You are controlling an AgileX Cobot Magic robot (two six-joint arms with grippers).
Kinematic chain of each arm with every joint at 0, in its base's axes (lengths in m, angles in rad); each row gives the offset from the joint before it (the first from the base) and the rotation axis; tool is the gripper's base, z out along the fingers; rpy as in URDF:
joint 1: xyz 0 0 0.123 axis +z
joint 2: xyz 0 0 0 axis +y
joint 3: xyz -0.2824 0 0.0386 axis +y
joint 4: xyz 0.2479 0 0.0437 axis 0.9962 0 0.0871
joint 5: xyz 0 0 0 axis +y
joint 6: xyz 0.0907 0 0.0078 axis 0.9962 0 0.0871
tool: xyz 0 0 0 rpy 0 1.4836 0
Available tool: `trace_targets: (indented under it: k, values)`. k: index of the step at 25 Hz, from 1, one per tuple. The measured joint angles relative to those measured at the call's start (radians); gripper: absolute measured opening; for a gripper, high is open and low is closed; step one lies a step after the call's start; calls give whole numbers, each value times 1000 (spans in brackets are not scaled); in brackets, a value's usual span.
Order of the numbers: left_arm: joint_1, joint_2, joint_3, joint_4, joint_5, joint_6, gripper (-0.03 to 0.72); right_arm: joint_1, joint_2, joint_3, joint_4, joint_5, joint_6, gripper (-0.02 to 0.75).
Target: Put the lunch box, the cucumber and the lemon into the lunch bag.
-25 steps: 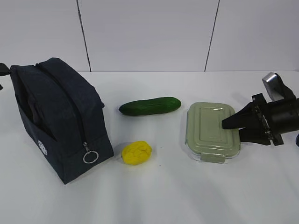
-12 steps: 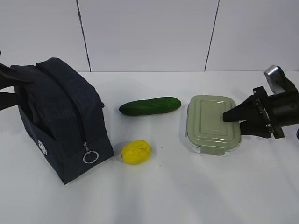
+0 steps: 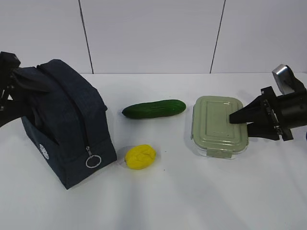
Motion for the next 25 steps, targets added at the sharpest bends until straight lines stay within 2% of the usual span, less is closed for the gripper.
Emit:
trace_targets:
  k: [5,11,13,18,20,25]
  values:
    - [-87,0,0,-13,-73,2,374,0,0,0,-4,0,3,398]
    - [-93,0,0,-18,-105,2,351,0,0,0,-16,0,7,398]
    - [-93,0,0,-19,-115,2,302,0,0,0,-16,0,7,398]
    - [-93,0,0,-21,-132,2,79,0,0,0,-17,0,9,398]
    - [-93,7,0,-21,-135,2,18,0,0,0,-17,0,10,398]
    - [-93,28,-7,-23,-125,2,1,1,0,0,-19,0,27,398]
